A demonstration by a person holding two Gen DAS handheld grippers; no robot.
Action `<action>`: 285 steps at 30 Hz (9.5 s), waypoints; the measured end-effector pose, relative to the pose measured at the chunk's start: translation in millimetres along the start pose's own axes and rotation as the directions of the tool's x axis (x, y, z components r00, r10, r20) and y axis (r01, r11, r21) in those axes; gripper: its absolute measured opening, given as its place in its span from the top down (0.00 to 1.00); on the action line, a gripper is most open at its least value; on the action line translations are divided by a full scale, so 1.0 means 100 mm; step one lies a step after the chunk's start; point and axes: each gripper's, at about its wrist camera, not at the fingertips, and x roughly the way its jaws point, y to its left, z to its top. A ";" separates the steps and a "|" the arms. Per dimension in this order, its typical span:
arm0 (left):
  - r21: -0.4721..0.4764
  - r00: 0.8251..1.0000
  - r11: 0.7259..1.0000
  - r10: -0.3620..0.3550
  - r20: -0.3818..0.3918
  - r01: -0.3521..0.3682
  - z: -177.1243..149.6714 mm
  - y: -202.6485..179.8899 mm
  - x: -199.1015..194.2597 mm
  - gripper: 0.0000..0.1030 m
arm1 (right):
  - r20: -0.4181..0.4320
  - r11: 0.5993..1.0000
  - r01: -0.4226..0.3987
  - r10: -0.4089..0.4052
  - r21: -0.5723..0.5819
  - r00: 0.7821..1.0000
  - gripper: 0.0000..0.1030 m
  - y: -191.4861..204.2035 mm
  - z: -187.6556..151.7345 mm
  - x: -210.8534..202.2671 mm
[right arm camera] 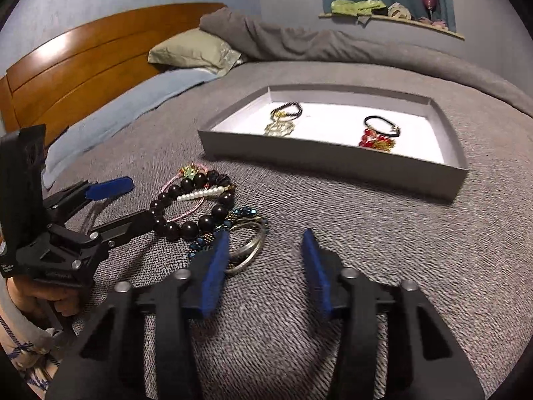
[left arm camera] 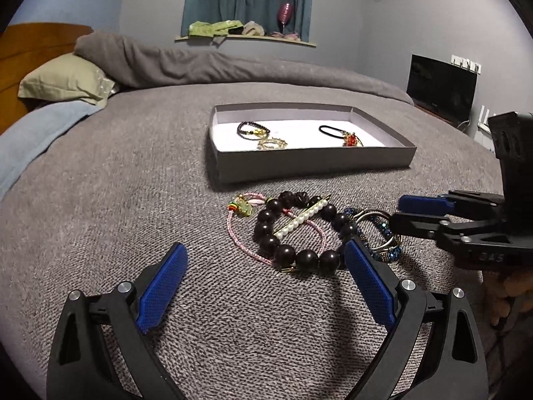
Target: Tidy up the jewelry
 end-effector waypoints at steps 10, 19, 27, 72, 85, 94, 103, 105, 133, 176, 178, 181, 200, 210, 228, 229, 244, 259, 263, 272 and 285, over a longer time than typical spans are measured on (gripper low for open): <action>-0.005 1.000 1.000 -0.003 0.002 0.003 0.01 0.01 0.00 0.08 | -0.023 0.999 -0.014 0.015 0.029 1.000 0.95 -0.06 0.02 0.03; 0.000 1.000 1.000 0.004 0.004 -0.004 0.01 0.01 -0.01 0.08 | 0.008 0.997 0.052 -0.052 0.058 0.999 0.96 -0.35 0.00 -0.20; 0.027 1.000 0.999 -0.022 -0.020 0.022 0.04 -0.07 0.04 0.08 | 0.007 0.993 0.070 -0.071 0.099 0.997 0.96 -0.54 -0.06 -0.23; -0.084 0.976 0.986 -0.155 -0.154 0.143 0.16 0.06 0.37 0.79 | -0.043 0.995 0.053 -0.050 0.079 0.998 0.80 -0.49 -0.11 -0.14; -0.066 0.982 0.983 -0.175 -0.071 0.171 0.30 0.00 0.10 0.85 | -0.011 0.997 0.035 -0.034 0.069 0.999 0.96 -0.46 -0.12 -0.21; -0.024 0.977 0.977 -0.210 -0.026 0.210 0.55 -0.16 -0.02 0.85 | 0.040 0.998 0.028 -0.030 0.058 0.999 0.96 -0.45 -0.03 -0.33; 0.036 0.973 0.972 -0.231 0.013 0.231 0.89 -0.34 -0.05 0.85 | 0.073 0.997 0.031 -0.036 0.064 0.997 0.96 -0.52 0.15 -0.40; 0.043 0.972 0.972 -0.233 0.019 0.232 0.95 -0.36 -0.05 0.85 | 0.080 0.998 0.036 -0.041 0.061 0.996 0.96 -0.53 0.20 -0.41; 0.064 0.967 0.967 -0.250 0.048 0.247 1.68 -0.64 0.54 0.85 | 0.065 0.978 0.187 -0.193 0.091 0.979 0.96 -1.25 1.00 -0.09; -0.022 0.992 0.992 -0.128 0.009 0.128 1.27 -0.26 0.87 0.34 | 0.167 0.979 0.183 -0.197 0.094 0.966 0.55 -1.09 0.42 -0.03; -0.025 0.993 0.993 -0.117 0.022 0.118 1.20 -0.21 0.71 0.33 | 0.169 0.979 0.181 -0.194 0.092 0.966 0.53 -1.08 0.40 -0.04; -0.027 0.995 0.994 -0.102 0.023 0.102 1.06 -0.14 0.54 0.33 | 0.172 0.980 0.176 -0.190 0.091 0.967 0.53 -1.05 0.39 -0.06; 0.020 0.988 0.993 -0.115 -0.099 0.118 0.30 0.01 0.35 0.58 | 0.113 0.991 0.116 -0.123 0.068 0.986 0.52 -0.72 0.22 -0.12; 0.065 0.981 0.987 -0.138 -0.138 0.148 0.23 -0.13 0.47 0.87 | 0.057 0.999 0.046 -0.046 0.011 0.997 0.52 -0.39 0.08 -0.10; -0.063 0.983 0.981 -0.183 -0.018 0.181 0.23 0.10 0.29 0.92 | -0.009 0.998 -0.028 0.028 -0.047 1.000 0.98 -0.07 -0.02 -0.03; -0.059 0.983 0.982 -0.183 -0.019 0.181 0.23 0.09 0.29 0.92 | 0.001 0.999 -0.018 0.018 -0.036 1.000 0.98 -0.11 -0.02 -0.06; -0.054 0.984 0.983 -0.177 -0.029 0.176 0.21 0.07 0.32 0.92 | 0.027 0.999 0.047 -0.047 -0.015 0.999 0.61 -0.36 0.00 -0.17; -0.052 0.984 0.984 -0.174 -0.023 0.173 0.20 0.06 0.30 0.92 | -0.048 0.997 0.054 -0.057 -0.058 0.997 0.53 -0.24 -0.05 -0.02; -0.049 0.984 0.983 -0.176 -0.020 0.175 0.22 0.05 0.28 0.92 | -0.056 0.997 0.050 -0.053 -0.064 0.997 0.57 -0.23 -0.06 -0.01; -0.060 0.980 0.978 -0.198 0.006 0.198 0.28 0.07 0.18 0.92 | -0.013 0.998 0.047 -0.048 -0.044 0.999 0.57 -0.27 0.00 -0.11; -0.059 0.981 0.980 -0.186 0.052 0.189 0.72 0.16 0.25 0.92 | 0.058 0.997 0.072 -0.071 -0.020 0.996 0.57 -0.50 0.34 -0.23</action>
